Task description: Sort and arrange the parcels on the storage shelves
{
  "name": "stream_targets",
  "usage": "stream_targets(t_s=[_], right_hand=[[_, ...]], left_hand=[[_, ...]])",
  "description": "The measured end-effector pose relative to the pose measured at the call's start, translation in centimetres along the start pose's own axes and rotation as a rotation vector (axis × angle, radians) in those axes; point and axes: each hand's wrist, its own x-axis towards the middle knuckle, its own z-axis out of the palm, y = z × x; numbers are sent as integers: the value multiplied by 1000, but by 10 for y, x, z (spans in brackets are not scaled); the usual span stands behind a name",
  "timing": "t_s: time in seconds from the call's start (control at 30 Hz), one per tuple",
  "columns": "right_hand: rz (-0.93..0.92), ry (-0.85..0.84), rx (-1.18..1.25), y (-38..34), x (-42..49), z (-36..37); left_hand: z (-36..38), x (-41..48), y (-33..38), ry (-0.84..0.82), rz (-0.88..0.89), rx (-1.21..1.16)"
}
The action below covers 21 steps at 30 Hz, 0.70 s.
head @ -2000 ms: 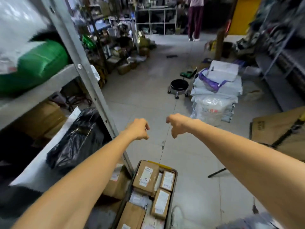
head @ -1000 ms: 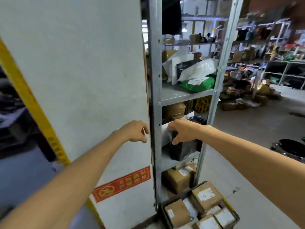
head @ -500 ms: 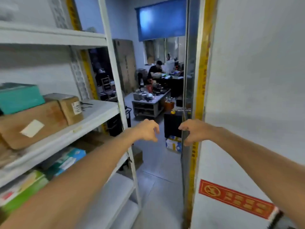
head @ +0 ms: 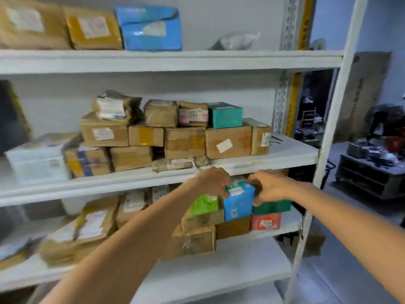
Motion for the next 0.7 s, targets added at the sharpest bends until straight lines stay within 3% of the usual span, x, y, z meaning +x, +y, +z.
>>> stream_targets(t_s=[0.13, 0.4, 0.7], right_hand=[[-230, -49, 5, -71, 21, 11], [-576, -116, 26, -211, 29, 67], [-647, -121, -12, -308, 54, 75]], left_hand=[[2, -75, -56, 37, -265, -4], [-17, -202, -140, 60, -612, 33], [-34, -269, -226, 154, -743, -31]])
